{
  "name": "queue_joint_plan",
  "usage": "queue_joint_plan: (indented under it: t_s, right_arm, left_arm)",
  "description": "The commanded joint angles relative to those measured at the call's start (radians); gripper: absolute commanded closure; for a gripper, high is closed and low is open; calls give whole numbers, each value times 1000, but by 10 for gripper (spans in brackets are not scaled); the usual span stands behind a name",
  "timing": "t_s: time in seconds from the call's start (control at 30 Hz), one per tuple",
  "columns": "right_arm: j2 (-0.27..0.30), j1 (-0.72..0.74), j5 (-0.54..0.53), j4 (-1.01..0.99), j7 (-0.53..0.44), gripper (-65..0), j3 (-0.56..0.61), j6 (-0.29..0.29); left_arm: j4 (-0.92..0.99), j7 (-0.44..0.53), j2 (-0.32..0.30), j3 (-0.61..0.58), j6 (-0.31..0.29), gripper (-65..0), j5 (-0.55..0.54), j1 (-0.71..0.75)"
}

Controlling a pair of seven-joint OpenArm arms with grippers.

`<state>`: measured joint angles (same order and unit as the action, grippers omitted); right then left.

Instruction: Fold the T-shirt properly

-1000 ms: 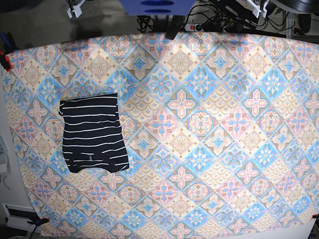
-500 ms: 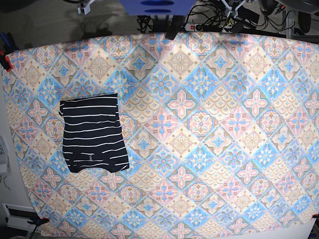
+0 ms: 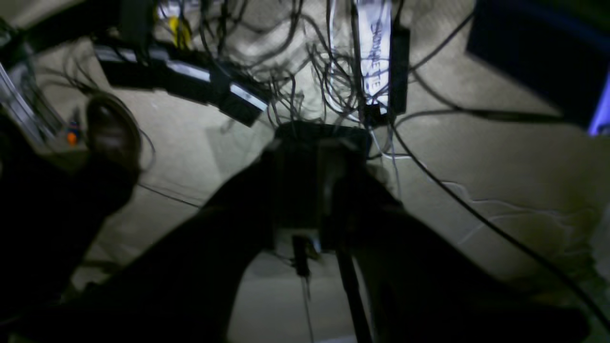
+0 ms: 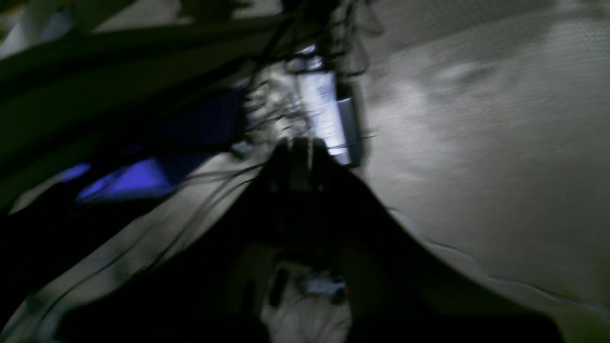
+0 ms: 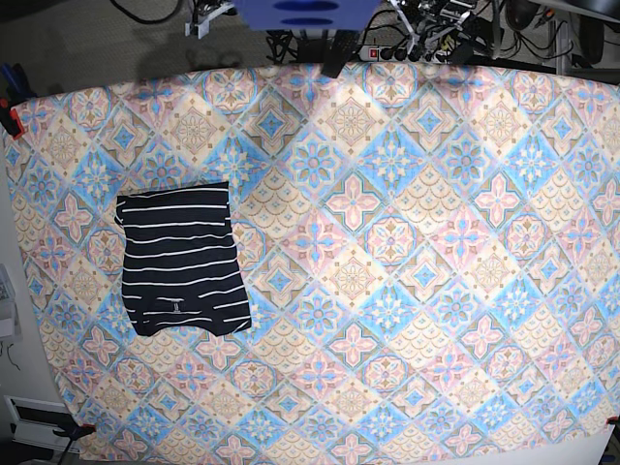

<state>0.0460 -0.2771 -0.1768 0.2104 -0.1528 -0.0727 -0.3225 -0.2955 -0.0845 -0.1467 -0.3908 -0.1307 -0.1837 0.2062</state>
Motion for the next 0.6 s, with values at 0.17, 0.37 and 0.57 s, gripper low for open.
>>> queue_joint_plan:
  t_s: [0.17, 0.37, 0.57]
  right_arm:
    - [-71, 12, -2, -1, -74, -13, -2, 119]
    - [-96, 45, -2, -1, -74, -13, -2, 122]
    - [-110, 74, -2, 1, -74, -12, -2, 124]
  left_arm:
    - [5, 33, -8, -21, 67, -118, 0, -4]
    - [5, 38, -8, -21, 72, -122, 0, -14]
    - [5, 36, -6, -20, 72, -122, -4, -27]
